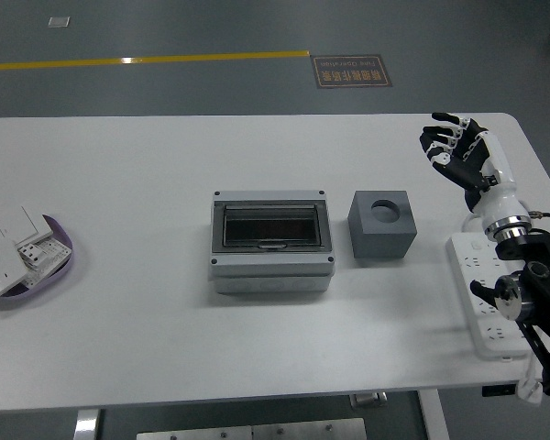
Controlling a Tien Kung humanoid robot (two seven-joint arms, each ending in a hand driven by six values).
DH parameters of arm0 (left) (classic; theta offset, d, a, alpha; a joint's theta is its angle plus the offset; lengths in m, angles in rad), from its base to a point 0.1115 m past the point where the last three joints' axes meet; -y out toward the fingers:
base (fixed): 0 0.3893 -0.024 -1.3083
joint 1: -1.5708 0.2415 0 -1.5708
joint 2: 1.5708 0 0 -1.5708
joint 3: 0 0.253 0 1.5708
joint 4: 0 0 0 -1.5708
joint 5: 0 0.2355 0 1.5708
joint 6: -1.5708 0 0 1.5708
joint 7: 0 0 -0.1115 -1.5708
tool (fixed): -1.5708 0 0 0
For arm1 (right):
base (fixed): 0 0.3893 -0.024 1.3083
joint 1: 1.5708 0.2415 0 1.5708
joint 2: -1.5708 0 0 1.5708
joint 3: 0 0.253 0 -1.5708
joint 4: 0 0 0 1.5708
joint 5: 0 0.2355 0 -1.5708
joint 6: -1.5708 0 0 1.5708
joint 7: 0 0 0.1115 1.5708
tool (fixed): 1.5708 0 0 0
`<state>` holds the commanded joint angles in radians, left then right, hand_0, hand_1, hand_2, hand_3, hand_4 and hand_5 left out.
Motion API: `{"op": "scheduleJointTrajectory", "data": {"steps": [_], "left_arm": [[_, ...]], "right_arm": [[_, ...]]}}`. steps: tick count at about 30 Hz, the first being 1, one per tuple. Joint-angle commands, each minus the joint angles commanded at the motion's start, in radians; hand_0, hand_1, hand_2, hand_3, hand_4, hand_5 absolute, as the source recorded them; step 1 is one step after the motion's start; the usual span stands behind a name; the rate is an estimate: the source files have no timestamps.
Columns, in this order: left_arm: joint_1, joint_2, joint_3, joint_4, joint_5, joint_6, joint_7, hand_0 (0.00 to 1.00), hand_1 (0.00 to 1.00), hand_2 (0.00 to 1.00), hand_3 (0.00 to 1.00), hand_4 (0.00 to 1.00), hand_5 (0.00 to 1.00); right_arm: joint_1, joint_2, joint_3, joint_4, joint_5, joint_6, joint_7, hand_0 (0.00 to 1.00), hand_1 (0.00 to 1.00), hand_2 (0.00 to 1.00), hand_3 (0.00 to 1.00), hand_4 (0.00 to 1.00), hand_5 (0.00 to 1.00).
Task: Pick up the cylinder from the cube,place it in the box,flap close box
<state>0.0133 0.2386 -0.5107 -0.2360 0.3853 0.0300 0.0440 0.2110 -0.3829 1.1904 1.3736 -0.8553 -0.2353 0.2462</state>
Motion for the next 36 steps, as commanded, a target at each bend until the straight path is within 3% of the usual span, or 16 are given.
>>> {"op": "scheduleJointTrajectory", "data": {"steps": [8,20,36], "left_arm": [[-0.003,-0.002,0.003,0.0,-0.002,0.0,0.0,0.593,0.629,0.623,0.64,0.702,0.218],[-0.003,-0.003,0.003,0.0,-0.002,0.0,0.0,0.593,0.629,0.623,0.639,0.702,0.219],[-0.004,-0.004,0.001,0.0,0.007,0.0,-0.001,0.593,0.629,0.623,0.639,0.701,0.218]], "right_arm": [[0.001,-0.002,-0.006,-0.005,0.003,0.004,-0.002,0.63,0.618,0.545,0.599,0.646,0.002],[0.005,-0.003,-0.031,-0.009,0.096,0.013,0.02,0.614,0.609,0.533,0.544,0.646,0.002],[0.002,-0.015,-0.025,0.014,0.12,0.009,0.02,0.589,0.587,0.515,0.516,0.648,0.019]]}}
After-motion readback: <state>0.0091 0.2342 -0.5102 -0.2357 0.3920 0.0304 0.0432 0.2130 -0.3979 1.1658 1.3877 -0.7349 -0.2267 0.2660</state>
